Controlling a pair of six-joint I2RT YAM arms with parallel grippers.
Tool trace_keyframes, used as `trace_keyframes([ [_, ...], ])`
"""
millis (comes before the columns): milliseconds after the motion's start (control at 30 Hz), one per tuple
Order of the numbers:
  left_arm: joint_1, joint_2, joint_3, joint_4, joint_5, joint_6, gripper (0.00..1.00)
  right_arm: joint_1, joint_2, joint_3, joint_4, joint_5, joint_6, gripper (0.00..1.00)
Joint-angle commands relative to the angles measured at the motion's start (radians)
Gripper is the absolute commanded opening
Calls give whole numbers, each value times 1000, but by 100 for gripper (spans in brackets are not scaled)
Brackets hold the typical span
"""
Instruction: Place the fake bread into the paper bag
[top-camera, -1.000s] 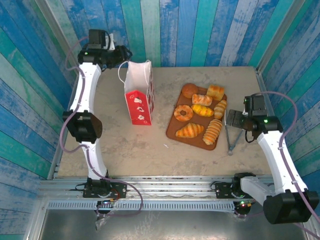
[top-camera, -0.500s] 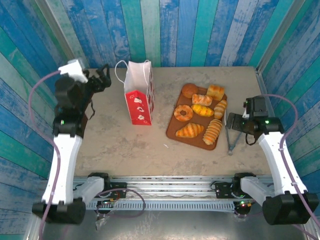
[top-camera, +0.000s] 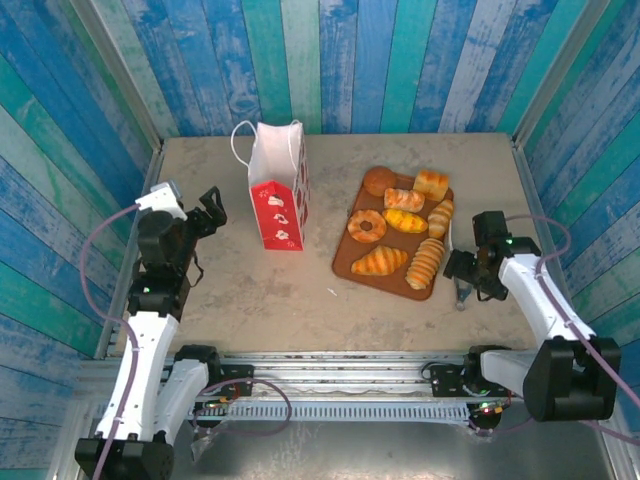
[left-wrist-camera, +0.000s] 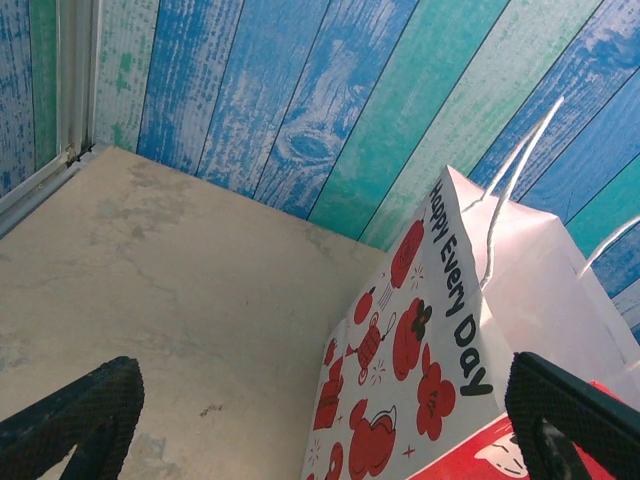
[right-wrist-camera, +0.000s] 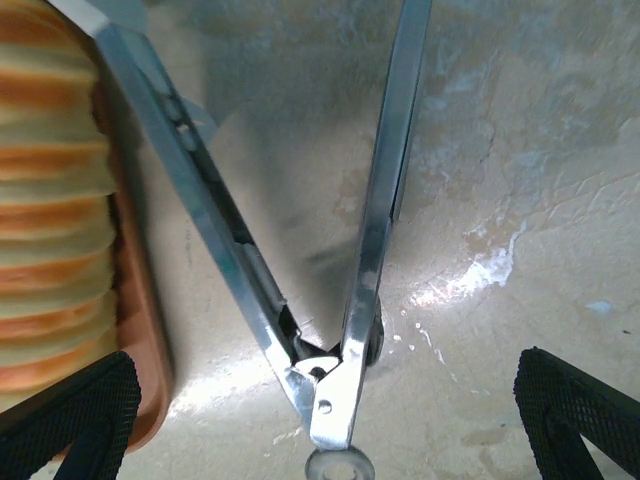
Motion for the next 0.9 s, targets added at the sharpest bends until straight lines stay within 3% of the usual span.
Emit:
trace_keyframes([
  [0,4,5,9,49,-7,11,97,-7,45,-29,64,19,33,100],
  [467,3,47,16,65,-7,14,96,-58,240,2,222,-13,-2,100],
  [867,4,91,43,70,-6,12,97,-88,271,-5,266,-57,-37,86],
])
